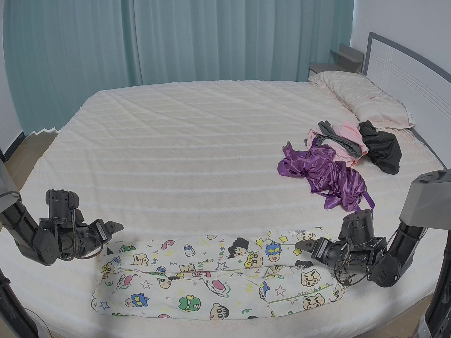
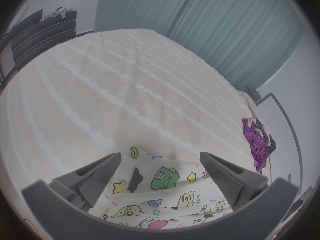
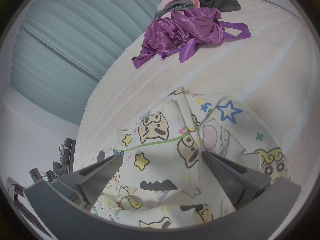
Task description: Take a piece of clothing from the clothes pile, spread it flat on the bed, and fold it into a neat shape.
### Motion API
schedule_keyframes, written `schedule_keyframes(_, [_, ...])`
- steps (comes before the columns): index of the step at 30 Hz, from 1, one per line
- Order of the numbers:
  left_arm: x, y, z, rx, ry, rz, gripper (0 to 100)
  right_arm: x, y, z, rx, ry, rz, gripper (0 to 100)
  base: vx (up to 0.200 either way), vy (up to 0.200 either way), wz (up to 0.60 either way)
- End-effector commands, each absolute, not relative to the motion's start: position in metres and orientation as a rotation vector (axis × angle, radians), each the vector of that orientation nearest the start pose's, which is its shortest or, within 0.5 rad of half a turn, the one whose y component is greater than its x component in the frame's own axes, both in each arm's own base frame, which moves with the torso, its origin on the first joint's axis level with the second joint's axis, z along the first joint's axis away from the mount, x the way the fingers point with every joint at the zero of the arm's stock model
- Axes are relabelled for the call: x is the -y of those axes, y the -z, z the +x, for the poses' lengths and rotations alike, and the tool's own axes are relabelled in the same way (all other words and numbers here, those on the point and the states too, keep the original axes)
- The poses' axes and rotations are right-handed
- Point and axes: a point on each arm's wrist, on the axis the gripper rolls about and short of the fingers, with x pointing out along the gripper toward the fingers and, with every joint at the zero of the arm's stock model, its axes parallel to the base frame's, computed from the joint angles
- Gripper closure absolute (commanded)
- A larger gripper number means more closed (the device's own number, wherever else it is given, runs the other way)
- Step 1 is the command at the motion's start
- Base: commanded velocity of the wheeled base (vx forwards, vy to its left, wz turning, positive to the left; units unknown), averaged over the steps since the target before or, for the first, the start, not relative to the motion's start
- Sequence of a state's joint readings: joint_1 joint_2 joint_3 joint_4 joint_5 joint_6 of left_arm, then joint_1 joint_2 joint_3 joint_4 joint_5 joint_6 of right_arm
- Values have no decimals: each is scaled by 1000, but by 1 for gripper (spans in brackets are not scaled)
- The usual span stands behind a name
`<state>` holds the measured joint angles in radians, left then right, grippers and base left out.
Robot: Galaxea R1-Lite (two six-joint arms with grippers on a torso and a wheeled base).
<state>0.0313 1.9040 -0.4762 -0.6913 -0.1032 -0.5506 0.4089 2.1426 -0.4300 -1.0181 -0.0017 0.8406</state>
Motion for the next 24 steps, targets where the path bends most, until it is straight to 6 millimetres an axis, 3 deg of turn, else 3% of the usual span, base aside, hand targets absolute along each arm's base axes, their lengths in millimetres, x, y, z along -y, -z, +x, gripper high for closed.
schedule_keyframes(1, [-6,-45,276,-766,-119,-584,0,-117,-1,265,-808,-80,649,0,0,0,0])
schedule_keyframes(18, [-4,-32,284,-822,-65,-573,0,-117,0,265,-814,-79,647,0,0,0,0])
schedule_keyframes(24, [0,-29,275,-851,-57,-569,0,-117,2,265,-820,-75,644,0,0,0,0])
